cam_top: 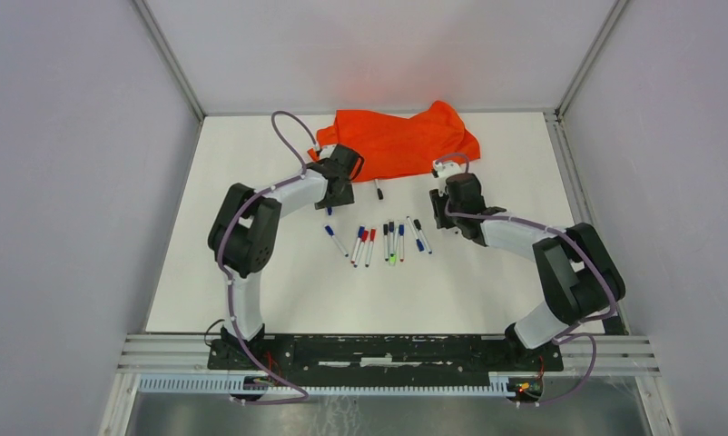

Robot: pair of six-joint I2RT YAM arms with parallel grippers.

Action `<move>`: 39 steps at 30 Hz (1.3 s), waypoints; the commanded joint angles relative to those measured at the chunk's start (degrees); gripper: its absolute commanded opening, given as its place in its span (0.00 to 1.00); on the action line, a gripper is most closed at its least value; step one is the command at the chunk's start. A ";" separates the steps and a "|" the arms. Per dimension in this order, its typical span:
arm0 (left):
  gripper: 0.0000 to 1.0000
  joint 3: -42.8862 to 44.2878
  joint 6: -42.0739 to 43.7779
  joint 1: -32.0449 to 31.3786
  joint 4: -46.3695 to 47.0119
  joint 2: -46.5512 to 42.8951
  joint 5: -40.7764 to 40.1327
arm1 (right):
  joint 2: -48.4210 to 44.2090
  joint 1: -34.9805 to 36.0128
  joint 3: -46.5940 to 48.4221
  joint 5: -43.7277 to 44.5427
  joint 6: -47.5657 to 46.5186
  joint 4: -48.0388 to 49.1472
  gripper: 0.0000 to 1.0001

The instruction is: Open the pen caps

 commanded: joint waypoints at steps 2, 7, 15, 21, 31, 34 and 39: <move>0.65 -1.11 0.78 0.54 2.18 -2.59 0.73 | -3.28 2.88 -0.84 1.98 -1.26 1.20 0.41; 0.65 -2.60 -0.16 0.56 3.60 -5.19 2.02 | -3.52 6.08 -1.76 2.43 -1.31 0.80 0.41; 0.65 -4.76 -1.01 0.61 5.25 -8.70 3.32 | -2.12 9.50 -3.20 3.29 -0.73 1.21 0.41; 0.65 -5.55 -1.00 0.59 5.73 -9.41 3.75 | -1.50 10.38 -3.48 3.95 -0.51 1.07 0.41; 0.65 -6.48 -1.60 0.60 6.44 -10.38 3.86 | 0.33 11.11 -3.93 4.17 -0.15 0.58 0.40; 0.65 -6.47 -1.57 0.60 6.37 -10.62 3.94 | 0.76 11.15 -3.85 4.18 0.10 -0.34 0.39; 0.65 -6.38 -1.53 0.56 6.00 -11.56 4.01 | 1.95 11.17 -3.97 4.55 0.11 -3.46 0.22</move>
